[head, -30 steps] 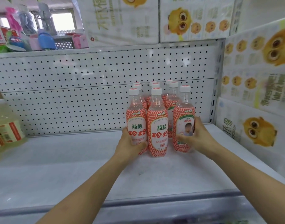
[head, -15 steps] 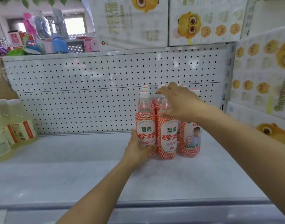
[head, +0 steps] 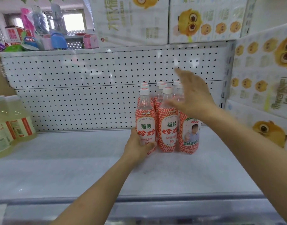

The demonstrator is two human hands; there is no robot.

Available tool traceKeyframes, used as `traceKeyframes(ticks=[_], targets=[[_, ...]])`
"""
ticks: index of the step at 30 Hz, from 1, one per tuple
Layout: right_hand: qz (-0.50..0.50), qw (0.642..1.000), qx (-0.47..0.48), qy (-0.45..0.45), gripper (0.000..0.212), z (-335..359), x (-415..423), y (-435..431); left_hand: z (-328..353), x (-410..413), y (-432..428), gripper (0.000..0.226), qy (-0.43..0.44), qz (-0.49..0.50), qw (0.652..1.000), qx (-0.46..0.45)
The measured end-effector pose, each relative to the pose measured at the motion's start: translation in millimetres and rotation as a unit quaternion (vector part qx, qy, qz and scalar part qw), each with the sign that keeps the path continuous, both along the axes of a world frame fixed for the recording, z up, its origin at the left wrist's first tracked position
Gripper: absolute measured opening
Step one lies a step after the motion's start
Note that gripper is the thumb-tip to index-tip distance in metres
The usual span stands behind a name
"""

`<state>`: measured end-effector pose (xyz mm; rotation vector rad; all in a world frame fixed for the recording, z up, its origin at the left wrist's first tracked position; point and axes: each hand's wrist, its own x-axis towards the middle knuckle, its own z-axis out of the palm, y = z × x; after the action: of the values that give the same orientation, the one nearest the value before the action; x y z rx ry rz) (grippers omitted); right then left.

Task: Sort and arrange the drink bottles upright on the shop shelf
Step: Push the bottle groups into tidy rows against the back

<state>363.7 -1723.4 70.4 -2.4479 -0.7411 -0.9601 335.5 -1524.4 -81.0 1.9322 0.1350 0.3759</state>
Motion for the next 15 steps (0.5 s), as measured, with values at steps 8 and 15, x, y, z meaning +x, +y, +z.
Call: traceKeyframes(ticks=[8,15], targets=[[0.024,0.915,0.291,0.280,0.087,-94.1,-7.2,-27.8,0.5,0.7,-0.2,0.074,0.004,-0.004,1.000,0.000],[0.026,0.926,0.259,0.274,0.074,-101.0,-1.9,-28.1,12.2,-12.6,-11.0,0.075,-0.002,0.003,0.999,0.032]])
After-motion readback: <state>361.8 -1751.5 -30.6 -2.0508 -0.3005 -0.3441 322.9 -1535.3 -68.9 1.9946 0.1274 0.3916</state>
